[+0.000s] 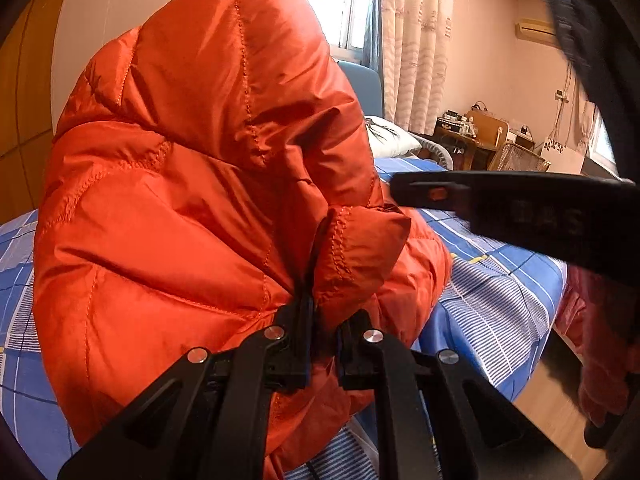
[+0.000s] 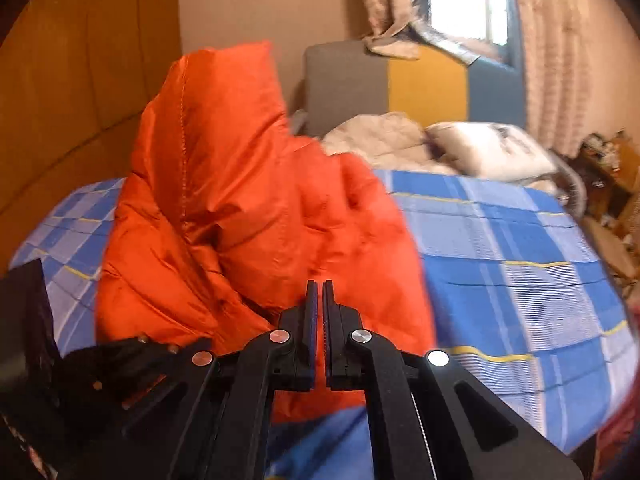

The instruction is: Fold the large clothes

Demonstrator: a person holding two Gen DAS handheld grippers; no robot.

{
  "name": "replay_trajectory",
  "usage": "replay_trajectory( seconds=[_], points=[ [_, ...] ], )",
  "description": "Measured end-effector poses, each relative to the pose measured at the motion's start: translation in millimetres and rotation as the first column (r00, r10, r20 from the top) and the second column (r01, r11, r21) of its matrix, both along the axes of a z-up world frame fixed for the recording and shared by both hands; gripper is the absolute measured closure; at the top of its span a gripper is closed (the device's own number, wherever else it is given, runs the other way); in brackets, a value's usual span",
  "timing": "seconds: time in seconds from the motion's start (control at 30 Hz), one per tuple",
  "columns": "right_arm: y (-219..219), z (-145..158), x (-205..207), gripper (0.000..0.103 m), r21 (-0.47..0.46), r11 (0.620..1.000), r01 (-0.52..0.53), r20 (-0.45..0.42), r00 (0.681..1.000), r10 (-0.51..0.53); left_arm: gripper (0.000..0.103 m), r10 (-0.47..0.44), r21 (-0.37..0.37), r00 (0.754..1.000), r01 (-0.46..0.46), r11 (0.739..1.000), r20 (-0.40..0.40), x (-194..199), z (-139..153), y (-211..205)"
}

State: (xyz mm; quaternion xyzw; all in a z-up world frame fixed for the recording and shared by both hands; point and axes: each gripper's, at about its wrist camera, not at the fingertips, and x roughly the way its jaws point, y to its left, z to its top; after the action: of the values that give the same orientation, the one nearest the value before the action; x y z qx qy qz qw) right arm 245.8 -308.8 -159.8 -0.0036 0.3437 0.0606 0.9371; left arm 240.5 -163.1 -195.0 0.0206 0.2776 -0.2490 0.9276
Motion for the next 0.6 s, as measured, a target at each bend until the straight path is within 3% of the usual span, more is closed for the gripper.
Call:
replay_trajectory(
  seconds=[0.23, 0.47, 0.53, 0.6],
  points=[
    [2.3, -20.8, 22.9, 0.102, -0.006, 1.0, -0.024, -0.092, 0.995, 0.023, 0.093, -0.01, 0.012, 1.0, 0.01, 1.0, 0.002, -8.7, -2.3, 4.0],
    [21.2, -35.6, 28.1, 0.102, -0.129, 0.991, -0.021, -0.11, 0.994, 0.007, 0.09, -0.056, -0.08, 0.998, 0.055, 0.995, -0.005, -62.5, 1.0, 45.8],
    [19.3, -37.7, 27.5, 0.102, -0.109, 0.994, -0.008, -0.111, 0.994, -0.004, 0.089, 0.011, -0.126, 1.0, -0.01, 0.992, 0.006, -80.5, 4.8, 74.9],
    [18.8, -37.9, 27.6, 0.102, -0.108, 0.994, 0.0, -0.109, 0.994, -0.012, 0.089, 0.153, -0.163, 0.988, -0.149, 0.975, 0.009, -85.9, 9.8, 109.1]
  ],
)
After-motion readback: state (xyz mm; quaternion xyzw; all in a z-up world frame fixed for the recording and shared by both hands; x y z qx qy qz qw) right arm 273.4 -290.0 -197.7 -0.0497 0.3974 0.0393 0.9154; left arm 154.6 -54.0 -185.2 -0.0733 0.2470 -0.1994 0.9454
